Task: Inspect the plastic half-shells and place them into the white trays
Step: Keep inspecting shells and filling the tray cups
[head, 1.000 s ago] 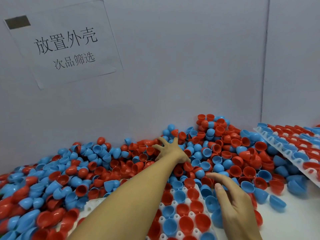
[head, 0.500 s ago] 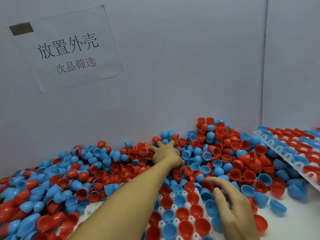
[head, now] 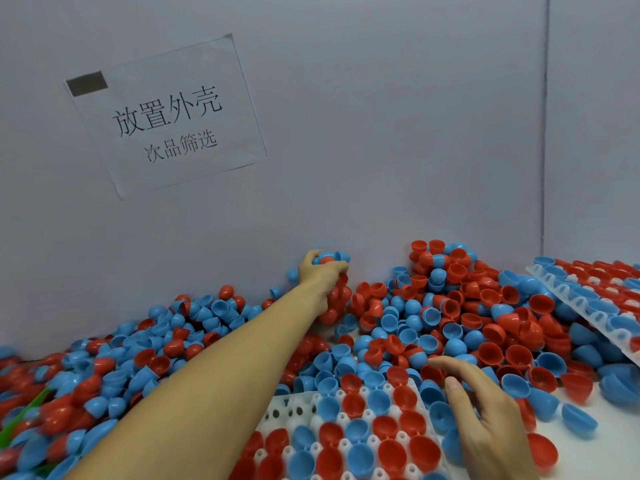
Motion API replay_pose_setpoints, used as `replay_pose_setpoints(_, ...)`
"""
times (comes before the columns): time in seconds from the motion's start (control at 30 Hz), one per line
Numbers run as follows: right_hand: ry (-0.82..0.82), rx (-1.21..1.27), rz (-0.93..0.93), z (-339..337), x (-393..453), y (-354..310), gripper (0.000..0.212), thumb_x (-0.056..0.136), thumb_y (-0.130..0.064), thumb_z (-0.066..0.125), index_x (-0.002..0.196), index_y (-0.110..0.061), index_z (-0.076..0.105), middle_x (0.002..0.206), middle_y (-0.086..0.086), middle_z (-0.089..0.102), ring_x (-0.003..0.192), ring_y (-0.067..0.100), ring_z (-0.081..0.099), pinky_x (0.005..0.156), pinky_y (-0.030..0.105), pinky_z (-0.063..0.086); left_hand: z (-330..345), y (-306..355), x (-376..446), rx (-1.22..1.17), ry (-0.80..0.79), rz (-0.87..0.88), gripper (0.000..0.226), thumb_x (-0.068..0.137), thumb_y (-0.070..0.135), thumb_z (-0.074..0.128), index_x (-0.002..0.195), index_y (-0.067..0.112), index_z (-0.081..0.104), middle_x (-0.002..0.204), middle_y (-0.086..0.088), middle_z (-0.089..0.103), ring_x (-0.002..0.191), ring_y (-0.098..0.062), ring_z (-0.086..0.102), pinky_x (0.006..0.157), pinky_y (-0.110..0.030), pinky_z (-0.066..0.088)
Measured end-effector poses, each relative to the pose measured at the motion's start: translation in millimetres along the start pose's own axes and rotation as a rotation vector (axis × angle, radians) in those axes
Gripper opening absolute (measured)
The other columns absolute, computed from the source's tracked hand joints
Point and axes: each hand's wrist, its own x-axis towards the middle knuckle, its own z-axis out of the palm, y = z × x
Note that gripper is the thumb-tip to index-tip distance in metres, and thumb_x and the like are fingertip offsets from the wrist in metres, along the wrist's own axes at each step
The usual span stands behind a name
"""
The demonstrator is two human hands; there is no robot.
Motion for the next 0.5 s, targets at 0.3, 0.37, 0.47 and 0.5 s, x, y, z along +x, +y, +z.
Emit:
replay_pose_setpoints(0.3, 0.000, -0.018, 0.034, 0.5, 0.9, -8.7, 0.041, 0.091, 0.009, 0.055, 0.094, -0.029, 0.072, 0.099, -0.025, 0.069, 0.096, -0.005, 0.061, 0.080, 0.004, 0.045, -48.5, 19.5, -2.8, -0.276, 0.005, -0.155, 0.020, 0.082, 0.010, 0.065, 0.097, 0.022, 0.058, 0.079, -0.004, 0.056, 0.073, -0.025, 0.056, 0.071, -0.043, 0.052)
replay_pose_setpoints(0.37, -0.001, -0.038, 0.032, 0.1, 1.3, -7.6, 0.042, 0.091, 0.009, 0.056, 0.093, -0.030, 0.071, 0.094, -0.016, 0.072, 0.093, -0.002, 0.062, 0.077, 0.004, 0.045, -69.9, 16.8, -1.7, -0.319, 0.031, -0.158, 0.021, 0.082, 0.009, 0.064, 0.097, 0.022, 0.058, 0.087, -0.008, 0.057, 0.081, -0.027, 0.056, 0.079, -0.048, 0.052)
replay_pose_setpoints(0.47, -0.008, -0.068, 0.042, -0.3, 1.9, -7.7, 0.040, 0.091, 0.007, 0.057, 0.092, -0.031, 0.071, 0.090, -0.009, 0.072, 0.077, 0.013, 0.065, 0.065, 0.009, 0.046, -106.2, 10.9, 0.3, -0.374, 0.048, -0.150, 0.026, 0.083, 0.007, 0.061, 0.103, 0.022, 0.058, 0.099, -0.010, 0.061, 0.085, -0.027, 0.058, 0.084, -0.048, 0.050)
replay_pose_setpoints(0.5, -0.012, -0.081, 0.038, -0.7, 2.4, -7.6, 0.039, 0.091, 0.006, 0.057, 0.092, -0.030, 0.071, 0.089, -0.009, 0.072, 0.077, 0.014, 0.065, 0.064, 0.010, 0.046, -117.5, 9.1, 0.4, -0.397, 0.050, -0.142, 0.028, 0.084, 0.007, 0.060, 0.108, 0.022, 0.058, 0.102, -0.009, 0.063, 0.084, -0.026, 0.060, 0.080, -0.043, 0.052)
